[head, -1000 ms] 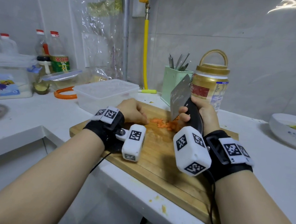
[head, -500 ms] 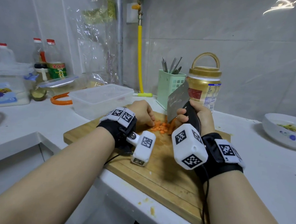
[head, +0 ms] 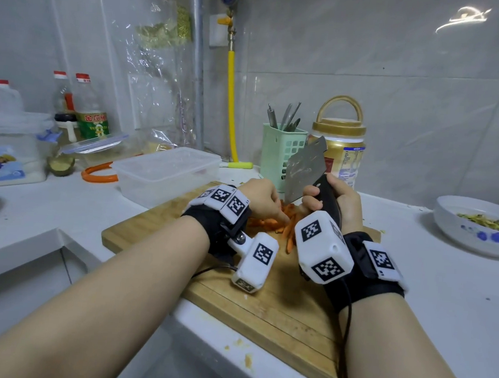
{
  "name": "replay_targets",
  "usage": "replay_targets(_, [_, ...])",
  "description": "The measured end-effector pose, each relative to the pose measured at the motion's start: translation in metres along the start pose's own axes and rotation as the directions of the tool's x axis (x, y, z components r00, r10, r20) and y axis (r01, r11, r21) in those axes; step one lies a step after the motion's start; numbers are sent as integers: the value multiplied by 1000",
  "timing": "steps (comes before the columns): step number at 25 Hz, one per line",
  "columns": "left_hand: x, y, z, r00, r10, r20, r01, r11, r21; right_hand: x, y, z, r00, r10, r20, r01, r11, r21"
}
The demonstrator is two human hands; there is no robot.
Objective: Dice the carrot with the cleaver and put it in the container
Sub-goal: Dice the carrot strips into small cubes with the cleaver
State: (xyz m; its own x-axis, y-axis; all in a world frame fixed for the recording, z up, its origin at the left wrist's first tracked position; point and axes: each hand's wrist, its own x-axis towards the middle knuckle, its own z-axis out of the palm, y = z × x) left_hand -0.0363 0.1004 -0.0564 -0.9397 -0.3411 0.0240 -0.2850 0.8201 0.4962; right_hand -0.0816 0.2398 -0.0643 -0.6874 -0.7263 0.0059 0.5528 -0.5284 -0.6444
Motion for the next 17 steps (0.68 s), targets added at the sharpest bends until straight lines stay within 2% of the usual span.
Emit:
replay_targets(10, [11,6,10,990,-124,-64,129,988,87,2,1,1,999,48,9,-48,999,-21])
replay_targets(17, [5,10,9,987,-163,9,162,986,36,1,2,2,1000,27,-13,-28,1000,-11])
